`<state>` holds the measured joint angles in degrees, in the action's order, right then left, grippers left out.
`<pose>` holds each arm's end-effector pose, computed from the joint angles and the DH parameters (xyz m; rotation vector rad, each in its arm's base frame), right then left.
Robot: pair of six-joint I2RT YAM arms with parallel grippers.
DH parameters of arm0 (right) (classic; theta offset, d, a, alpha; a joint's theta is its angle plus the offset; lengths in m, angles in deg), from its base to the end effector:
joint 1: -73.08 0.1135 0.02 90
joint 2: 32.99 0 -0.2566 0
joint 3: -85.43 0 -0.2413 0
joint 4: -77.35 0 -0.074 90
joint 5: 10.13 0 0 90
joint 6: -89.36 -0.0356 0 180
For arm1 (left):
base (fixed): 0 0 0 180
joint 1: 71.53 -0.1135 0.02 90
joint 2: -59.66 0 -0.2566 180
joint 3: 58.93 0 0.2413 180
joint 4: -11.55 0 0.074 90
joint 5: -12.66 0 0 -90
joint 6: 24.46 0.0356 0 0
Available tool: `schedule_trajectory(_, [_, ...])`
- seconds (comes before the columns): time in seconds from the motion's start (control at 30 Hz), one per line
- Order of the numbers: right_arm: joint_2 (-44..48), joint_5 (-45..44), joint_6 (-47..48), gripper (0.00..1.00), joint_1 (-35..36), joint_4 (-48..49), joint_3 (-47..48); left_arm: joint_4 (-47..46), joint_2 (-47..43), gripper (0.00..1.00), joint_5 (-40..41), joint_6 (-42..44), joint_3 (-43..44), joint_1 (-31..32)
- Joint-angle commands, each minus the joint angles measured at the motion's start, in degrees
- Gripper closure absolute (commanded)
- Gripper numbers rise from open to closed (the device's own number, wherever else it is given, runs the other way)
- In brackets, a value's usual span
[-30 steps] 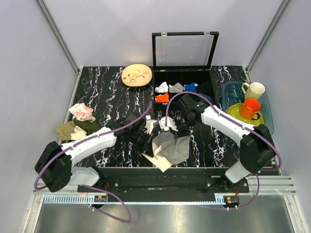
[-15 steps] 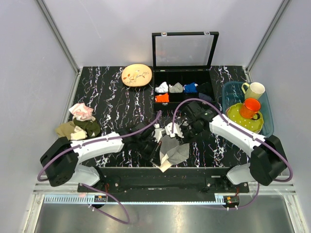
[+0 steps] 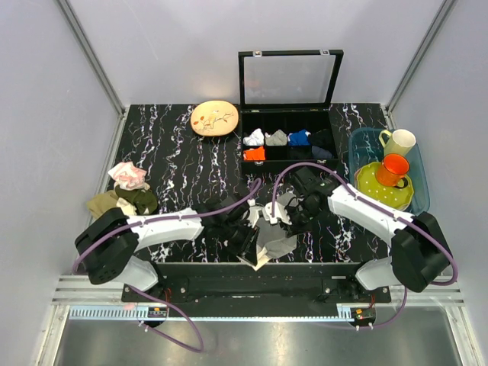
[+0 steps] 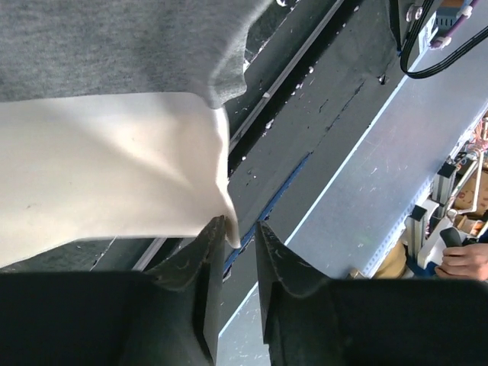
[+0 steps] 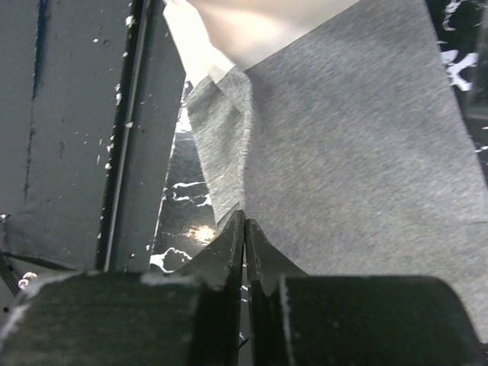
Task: Roll the underwear
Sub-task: Fold the underwear at the center of the board.
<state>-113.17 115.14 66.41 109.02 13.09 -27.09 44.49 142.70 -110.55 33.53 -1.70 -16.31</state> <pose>0.1781 0.1545 0.2129 -2.1485 1.5854 0.7354 0.1323 -0.2247 0.1744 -0.8186 -2.7861 1.1831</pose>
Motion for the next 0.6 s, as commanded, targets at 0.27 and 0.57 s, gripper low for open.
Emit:
schedule_trajectory(0.27, [1.5, 4.5, 1.9, 0.65, -2.5, -8.9, 5.2, 2.8, -10.6, 0.59, 5.6, 0.8, -1.4, -2.0])
schedule_trajectory(0.57, [-13.6, 0.6, -9.8, 0.83, -3.0, 5.9, 10.8, -8.2, -5.7, 0.68, 6.4, -2.3, -7.4, -7.7])
